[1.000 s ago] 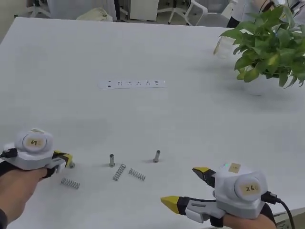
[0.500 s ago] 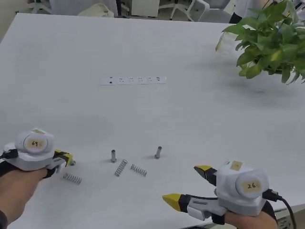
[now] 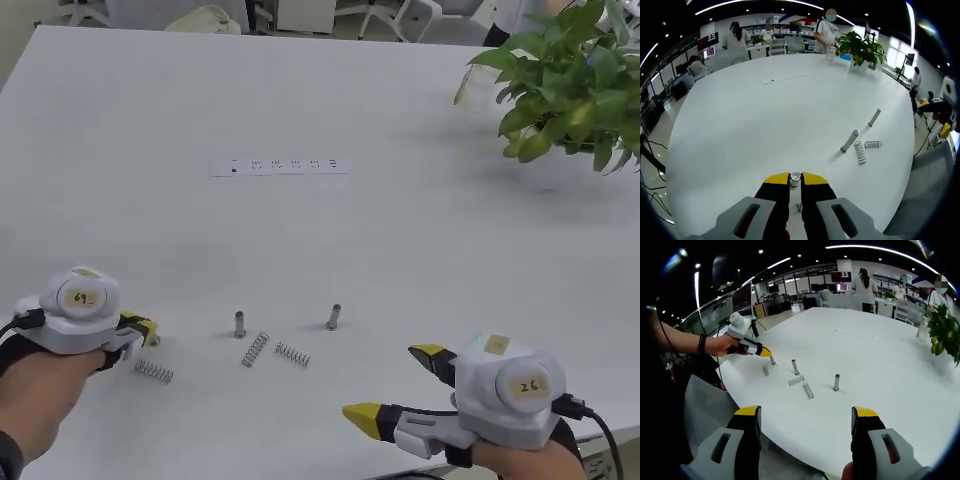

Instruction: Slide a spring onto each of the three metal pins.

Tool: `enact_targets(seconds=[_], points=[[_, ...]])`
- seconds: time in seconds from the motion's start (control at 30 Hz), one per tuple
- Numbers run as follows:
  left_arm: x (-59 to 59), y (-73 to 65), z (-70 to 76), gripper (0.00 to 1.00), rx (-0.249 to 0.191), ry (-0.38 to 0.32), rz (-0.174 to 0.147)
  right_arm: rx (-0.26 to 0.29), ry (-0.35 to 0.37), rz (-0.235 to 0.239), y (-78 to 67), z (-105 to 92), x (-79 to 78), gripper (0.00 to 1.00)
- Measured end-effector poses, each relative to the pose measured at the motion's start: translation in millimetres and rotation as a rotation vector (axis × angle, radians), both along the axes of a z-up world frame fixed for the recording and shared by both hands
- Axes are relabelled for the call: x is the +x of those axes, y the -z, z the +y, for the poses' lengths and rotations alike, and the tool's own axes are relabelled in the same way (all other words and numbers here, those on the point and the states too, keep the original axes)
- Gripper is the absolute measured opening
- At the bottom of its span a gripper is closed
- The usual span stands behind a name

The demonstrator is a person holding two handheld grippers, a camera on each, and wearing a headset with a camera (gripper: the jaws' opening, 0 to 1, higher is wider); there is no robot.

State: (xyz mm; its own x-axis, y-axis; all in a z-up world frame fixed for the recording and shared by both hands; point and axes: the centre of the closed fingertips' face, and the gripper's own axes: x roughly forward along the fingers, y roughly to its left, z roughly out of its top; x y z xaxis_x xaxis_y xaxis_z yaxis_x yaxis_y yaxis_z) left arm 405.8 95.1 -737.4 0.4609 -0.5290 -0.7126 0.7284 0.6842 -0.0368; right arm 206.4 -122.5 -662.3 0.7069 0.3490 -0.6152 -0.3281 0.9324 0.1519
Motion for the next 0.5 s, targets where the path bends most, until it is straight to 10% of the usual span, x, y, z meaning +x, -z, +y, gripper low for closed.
enact_targets(seconds=[0.5], points=[[0.4, 6.8, -0.7, 0.0, 0.025, -0.017, -0.004, 0.005, 0.007, 0.002, 1.9, -1.0, -1.2, 0.72]])
